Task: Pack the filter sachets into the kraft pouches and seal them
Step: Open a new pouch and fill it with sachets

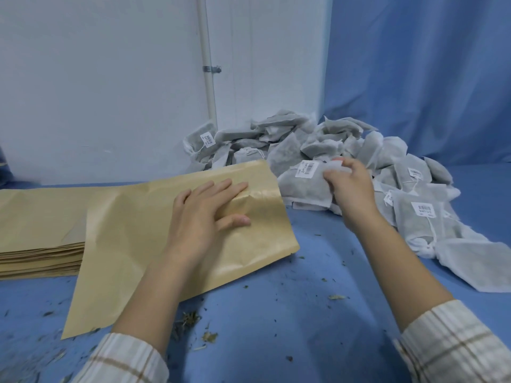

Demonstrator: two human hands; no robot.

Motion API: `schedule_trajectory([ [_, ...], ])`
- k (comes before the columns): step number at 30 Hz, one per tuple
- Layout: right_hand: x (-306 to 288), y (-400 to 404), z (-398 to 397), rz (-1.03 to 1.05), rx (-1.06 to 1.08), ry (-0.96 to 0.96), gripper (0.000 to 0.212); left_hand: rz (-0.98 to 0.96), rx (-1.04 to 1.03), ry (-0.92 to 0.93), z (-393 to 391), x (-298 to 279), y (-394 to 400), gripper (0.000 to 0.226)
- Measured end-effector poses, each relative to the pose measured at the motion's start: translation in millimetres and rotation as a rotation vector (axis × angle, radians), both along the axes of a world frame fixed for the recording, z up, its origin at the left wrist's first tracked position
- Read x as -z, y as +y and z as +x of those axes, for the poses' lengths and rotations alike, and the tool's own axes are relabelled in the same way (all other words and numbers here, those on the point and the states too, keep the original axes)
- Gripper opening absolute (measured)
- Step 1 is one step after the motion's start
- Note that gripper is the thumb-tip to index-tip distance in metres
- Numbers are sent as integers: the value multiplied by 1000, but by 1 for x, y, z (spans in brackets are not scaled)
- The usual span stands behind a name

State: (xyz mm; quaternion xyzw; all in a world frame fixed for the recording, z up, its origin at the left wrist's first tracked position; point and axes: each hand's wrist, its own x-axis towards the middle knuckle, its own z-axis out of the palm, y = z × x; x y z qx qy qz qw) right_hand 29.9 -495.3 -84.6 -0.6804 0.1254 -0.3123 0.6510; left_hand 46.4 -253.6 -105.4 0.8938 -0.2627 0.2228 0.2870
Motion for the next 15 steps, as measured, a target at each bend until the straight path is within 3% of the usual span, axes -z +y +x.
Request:
schedule_trajectory([
  [3, 9, 0, 2, 162, -173, 20, 25, -35, -16, 6, 2, -1, 6, 59],
  [7, 10, -13, -1, 285, -253, -81, 22, -71, -45, 20, 3, -3, 13, 63],
  [13, 9, 0, -7, 46, -591, -45, 18, -69, 121, 57, -5, -9, 2, 57],
  [15, 12, 29, -4, -191, -540, 158, 13, -62, 175, 51, -9, -10, -8, 55],
])
